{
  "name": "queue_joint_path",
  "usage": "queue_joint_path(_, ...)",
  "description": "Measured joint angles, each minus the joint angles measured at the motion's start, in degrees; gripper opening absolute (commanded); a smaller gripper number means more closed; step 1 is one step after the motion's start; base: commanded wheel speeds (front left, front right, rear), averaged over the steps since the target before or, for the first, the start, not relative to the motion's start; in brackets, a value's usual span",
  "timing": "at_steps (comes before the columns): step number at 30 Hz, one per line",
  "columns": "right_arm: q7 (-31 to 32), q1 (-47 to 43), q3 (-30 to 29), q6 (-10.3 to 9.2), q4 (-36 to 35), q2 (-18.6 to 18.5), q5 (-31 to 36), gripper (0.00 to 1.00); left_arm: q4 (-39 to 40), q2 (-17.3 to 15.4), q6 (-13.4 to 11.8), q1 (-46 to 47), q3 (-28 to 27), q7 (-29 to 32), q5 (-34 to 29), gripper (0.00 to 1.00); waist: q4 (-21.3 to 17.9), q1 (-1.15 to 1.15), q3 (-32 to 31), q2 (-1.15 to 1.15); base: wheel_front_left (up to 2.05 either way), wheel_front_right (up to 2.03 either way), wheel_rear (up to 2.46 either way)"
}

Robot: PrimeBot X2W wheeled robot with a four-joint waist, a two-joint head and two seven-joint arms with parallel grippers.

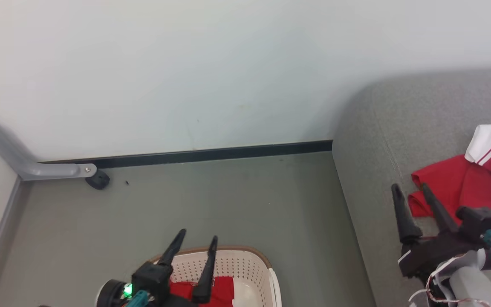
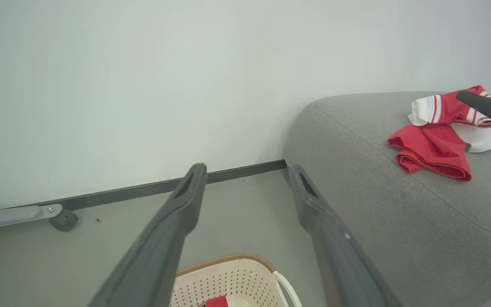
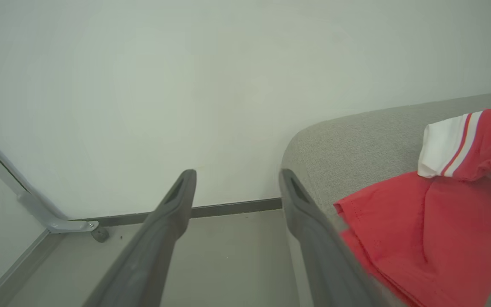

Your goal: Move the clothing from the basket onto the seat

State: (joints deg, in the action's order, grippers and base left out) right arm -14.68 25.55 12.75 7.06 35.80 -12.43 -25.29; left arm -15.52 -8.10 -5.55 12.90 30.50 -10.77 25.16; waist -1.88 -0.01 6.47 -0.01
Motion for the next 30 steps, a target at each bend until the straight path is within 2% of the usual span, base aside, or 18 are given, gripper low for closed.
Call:
queue_joint_path(3, 0.00, -2.27, 0.69, -0.09, -2.24, 0.56, 0.98, 1.00, 0.16, -0.90, -0.49, -1.46, -1.92, -0.43, 0.13, 1.00, 0.68, 0.00, -1.16, 0.00, 0.00, 0.00, 0.00)
queue_joint_path(11, 0.00, -8.60, 1.43, -2.08, -7.84, 1.42, 3.57, 1.00, 1.10, -1.85, -1.02, -4.66, -6.61, -1.01, 0.76, 1.00, 1.60, 0.00, -3.14, 0.00, 0.00, 0.00, 0.00)
queue_joint_path(23, 0.00, -16.45, 1.02, -4.61, -13.65, 1.47, 4.72, 1.00, 0.69, -0.75, -1.55, -8.94, -10.77, -1.69, 1.85, 1.00, 1.69, 0.01, -5.09, 0.00, 0.00, 0.00, 0.00)
queue_joint_path(30, 0.00, -18.14, 0.34, -5.19, -15.92, 1.20, 5.09, 1.00, 0.59, 0.09, -1.55, -10.14, -12.38, -1.94, 1.85, 1.00, 1.75, 0.01, -5.46, 0.01, 0.00, 0.00, 0.00)
